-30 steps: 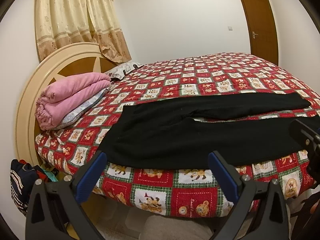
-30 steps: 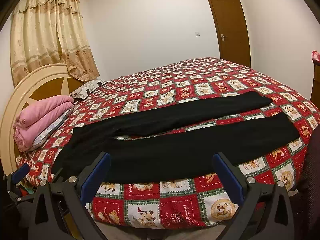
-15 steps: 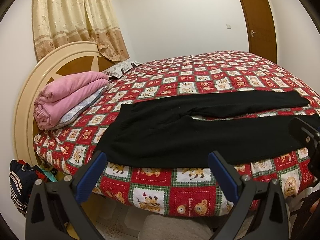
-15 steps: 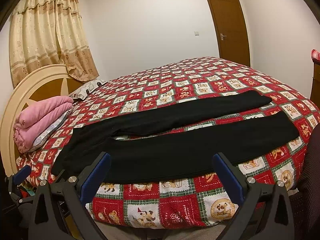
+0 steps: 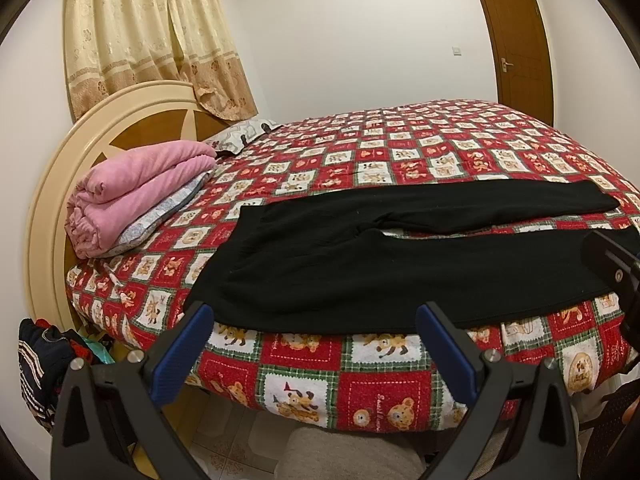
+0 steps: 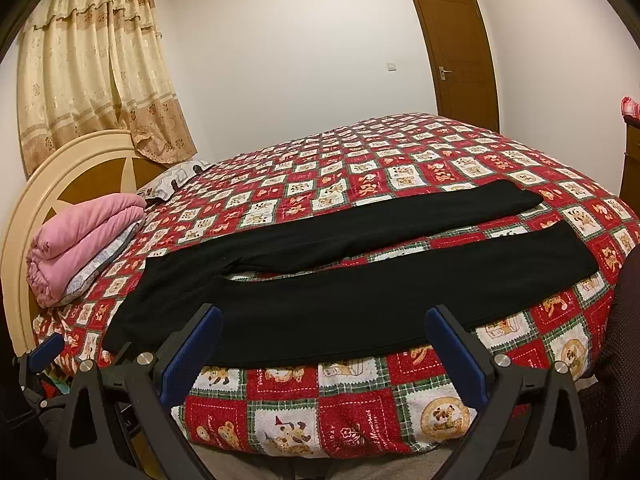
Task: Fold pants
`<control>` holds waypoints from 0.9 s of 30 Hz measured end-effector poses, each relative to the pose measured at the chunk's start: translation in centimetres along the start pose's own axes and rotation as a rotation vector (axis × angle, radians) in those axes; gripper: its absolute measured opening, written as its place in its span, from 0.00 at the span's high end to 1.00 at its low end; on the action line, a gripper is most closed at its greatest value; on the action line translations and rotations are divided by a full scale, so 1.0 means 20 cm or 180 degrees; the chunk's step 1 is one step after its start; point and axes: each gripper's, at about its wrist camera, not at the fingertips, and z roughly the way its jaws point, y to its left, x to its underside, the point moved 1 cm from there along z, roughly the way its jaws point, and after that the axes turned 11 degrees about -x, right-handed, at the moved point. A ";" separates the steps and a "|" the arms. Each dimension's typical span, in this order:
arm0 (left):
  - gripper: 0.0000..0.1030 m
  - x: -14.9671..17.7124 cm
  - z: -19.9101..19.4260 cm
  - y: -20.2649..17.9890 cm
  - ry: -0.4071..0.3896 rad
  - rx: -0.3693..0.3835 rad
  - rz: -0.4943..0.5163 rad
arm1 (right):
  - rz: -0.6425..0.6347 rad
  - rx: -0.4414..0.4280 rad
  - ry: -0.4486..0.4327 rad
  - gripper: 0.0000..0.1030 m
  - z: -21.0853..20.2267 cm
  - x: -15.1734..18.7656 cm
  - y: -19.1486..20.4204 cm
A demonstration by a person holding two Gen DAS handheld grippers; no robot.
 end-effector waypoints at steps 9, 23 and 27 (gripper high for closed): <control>0.00 0.02 0.00 -0.01 0.0007 0.0004 0.0009 | 0.0003 0.0002 0.0002 0.01 0.00 0.00 0.00; 0.00 0.05 0.02 -0.03 0.0044 0.0015 0.0015 | 0.0018 0.0009 0.0017 0.01 0.01 0.02 0.01; 0.00 0.05 0.02 -0.04 0.0075 0.0027 0.0027 | 0.0026 0.0011 0.0030 0.01 0.01 0.03 0.00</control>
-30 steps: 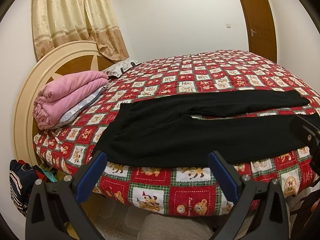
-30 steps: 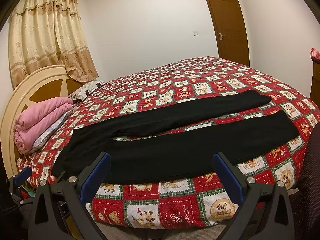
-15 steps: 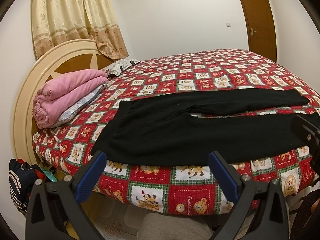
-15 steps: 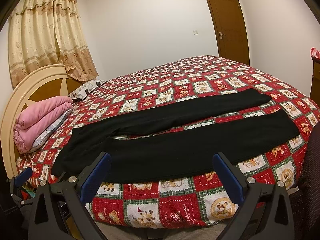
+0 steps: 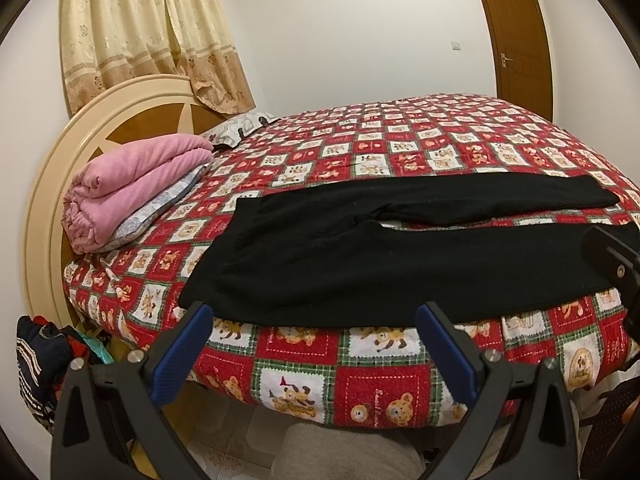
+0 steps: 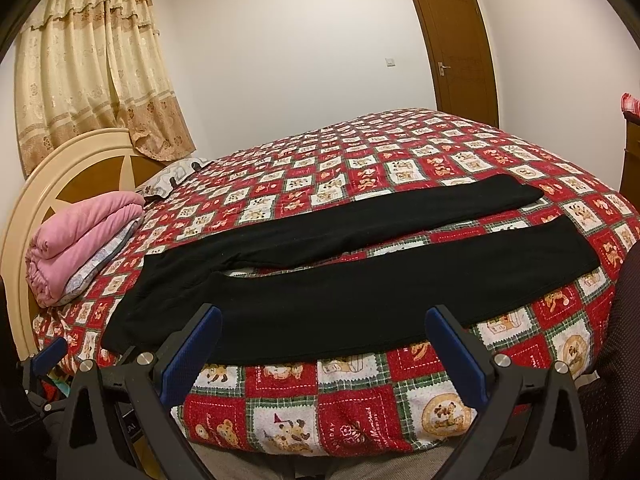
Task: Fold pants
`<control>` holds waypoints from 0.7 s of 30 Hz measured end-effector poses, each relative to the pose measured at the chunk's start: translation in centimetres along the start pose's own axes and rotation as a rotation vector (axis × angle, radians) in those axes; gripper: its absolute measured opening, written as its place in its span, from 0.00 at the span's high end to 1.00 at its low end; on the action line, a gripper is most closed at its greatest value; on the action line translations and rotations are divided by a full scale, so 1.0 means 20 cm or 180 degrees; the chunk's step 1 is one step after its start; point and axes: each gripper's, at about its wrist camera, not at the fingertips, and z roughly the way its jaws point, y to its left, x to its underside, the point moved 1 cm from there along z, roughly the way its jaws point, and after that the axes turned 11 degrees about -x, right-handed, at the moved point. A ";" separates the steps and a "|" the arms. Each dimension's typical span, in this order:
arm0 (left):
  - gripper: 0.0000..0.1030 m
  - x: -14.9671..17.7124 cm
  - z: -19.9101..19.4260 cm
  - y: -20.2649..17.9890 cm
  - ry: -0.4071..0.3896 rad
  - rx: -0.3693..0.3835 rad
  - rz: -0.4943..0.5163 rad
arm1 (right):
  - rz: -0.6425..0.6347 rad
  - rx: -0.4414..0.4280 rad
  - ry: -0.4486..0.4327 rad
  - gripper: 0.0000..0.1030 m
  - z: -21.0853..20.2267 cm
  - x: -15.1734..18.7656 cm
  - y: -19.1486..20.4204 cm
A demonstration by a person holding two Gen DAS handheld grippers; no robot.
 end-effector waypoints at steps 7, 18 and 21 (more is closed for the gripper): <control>0.00 -0.02 0.03 0.00 0.0100 0.0015 0.0006 | 0.0034 0.0013 0.0046 0.01 0.02 0.00 -0.01; 0.00 -0.01 0.19 0.01 0.0310 0.0052 0.0055 | 0.0091 0.0087 0.0217 0.01 0.11 0.03 -0.08; 0.00 0.00 0.30 0.06 0.0406 0.0082 0.0043 | 0.0119 0.0101 0.0288 0.01 0.17 0.05 -0.12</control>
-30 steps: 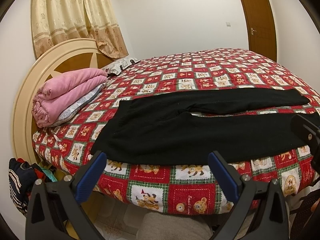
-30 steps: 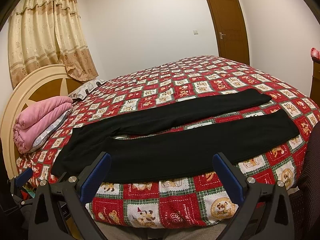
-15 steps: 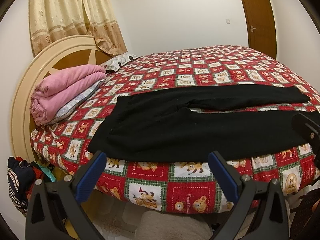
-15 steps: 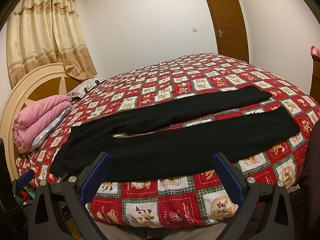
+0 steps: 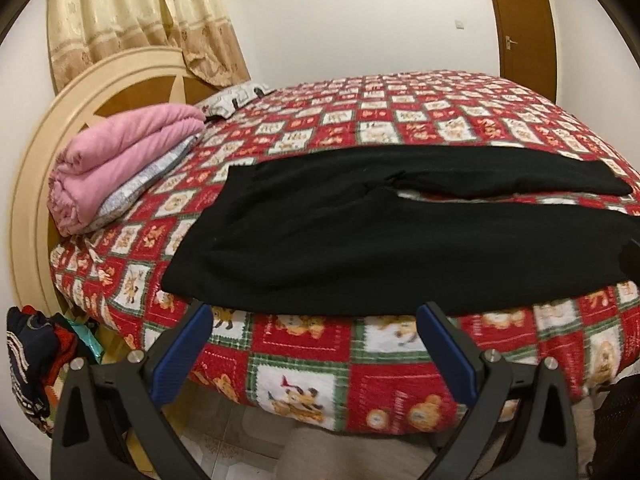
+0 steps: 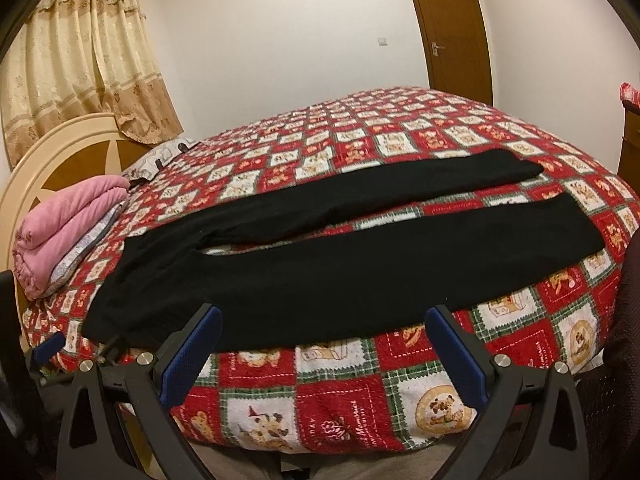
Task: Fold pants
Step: 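Grasp the black pants edge with the left gripper while the right gripper grasps the other end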
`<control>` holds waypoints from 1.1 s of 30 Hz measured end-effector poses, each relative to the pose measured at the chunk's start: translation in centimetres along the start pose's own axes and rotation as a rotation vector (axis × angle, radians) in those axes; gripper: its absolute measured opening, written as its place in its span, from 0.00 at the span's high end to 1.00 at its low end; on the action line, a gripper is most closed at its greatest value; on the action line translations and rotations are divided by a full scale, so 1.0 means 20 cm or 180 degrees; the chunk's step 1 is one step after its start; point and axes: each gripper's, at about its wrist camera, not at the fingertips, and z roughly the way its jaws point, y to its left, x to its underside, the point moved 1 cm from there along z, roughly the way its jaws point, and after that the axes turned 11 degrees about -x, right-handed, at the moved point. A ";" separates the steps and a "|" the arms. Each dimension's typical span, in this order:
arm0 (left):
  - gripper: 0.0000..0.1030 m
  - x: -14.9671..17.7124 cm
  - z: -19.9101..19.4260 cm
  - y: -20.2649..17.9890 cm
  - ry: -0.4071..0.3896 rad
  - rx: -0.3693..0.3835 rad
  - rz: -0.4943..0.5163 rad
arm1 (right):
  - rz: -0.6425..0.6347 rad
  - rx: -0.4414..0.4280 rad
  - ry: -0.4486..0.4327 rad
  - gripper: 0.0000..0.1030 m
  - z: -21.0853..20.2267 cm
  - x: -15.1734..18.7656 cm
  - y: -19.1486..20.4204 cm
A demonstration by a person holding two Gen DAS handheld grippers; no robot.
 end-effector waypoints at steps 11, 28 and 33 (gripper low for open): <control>0.00 -0.47 0.60 0.44 0.0070 0.0036 -0.0106 | -0.0244 0.0045 0.0148 0.01 0.18 -0.01 -0.04; 0.19 -0.80 1.49 0.39 0.0951 0.0508 -0.0165 | -0.0401 0.0049 0.0572 0.01 0.50 -0.16 0.03; 0.29 -0.78 1.57 0.40 0.0972 0.0648 -0.0357 | -0.0343 -0.0152 0.0606 0.01 0.56 -0.29 -0.03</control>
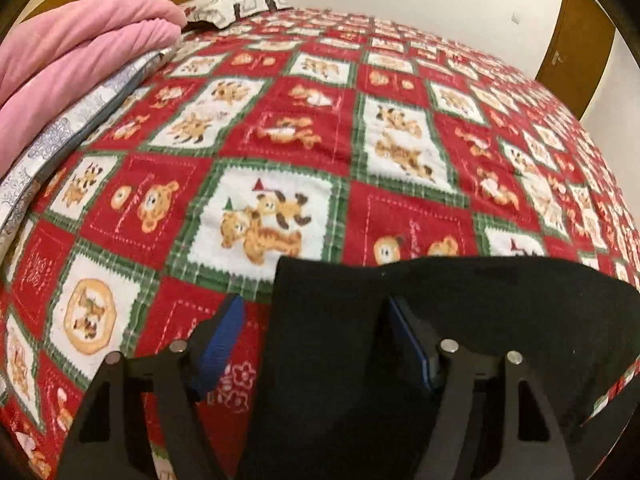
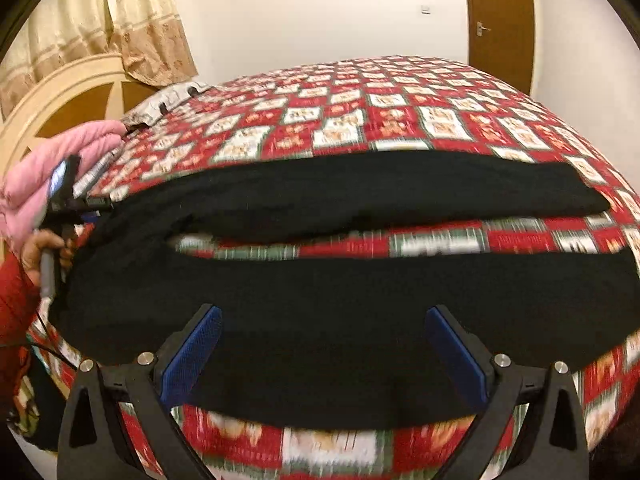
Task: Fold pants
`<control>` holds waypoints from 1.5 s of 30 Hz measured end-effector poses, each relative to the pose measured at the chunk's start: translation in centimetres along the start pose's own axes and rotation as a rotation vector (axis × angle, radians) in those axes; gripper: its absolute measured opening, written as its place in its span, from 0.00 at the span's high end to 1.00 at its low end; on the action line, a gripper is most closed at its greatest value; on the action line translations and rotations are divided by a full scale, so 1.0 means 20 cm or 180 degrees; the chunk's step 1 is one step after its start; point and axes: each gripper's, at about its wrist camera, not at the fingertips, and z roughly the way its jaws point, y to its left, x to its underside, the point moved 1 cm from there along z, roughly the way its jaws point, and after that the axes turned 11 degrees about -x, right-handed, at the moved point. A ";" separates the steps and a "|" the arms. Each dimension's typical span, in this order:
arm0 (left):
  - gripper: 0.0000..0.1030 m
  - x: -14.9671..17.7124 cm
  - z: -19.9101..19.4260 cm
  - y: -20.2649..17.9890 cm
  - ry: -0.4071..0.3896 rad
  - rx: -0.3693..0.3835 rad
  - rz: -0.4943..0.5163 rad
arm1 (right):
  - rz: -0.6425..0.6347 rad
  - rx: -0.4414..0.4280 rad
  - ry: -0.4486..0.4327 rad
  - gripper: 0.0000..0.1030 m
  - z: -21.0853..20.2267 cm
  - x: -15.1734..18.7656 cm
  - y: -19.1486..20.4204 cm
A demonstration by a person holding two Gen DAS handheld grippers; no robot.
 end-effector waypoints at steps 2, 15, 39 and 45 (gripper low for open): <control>0.37 0.00 0.00 -0.02 -0.0034 -0.0012 0.0069 | -0.0021 -0.0091 -0.0022 0.02 0.03 -0.12 -0.06; 0.60 0.00 -0.02 -0.06 -0.0078 0.0019 0.0135 | -0.1279 -0.0040 0.0862 0.12 0.81 -0.81 -0.43; 0.82 -0.01 -0.30 -0.04 -0.0492 0.0122 0.0059 | -0.1461 -0.0358 0.0676 0.94 0.40 -0.82 -0.24; 0.82 0.07 -0.60 0.06 -0.0917 0.0298 -0.0073 | -0.1560 -0.0370 0.0299 0.94 0.06 -0.68 -0.13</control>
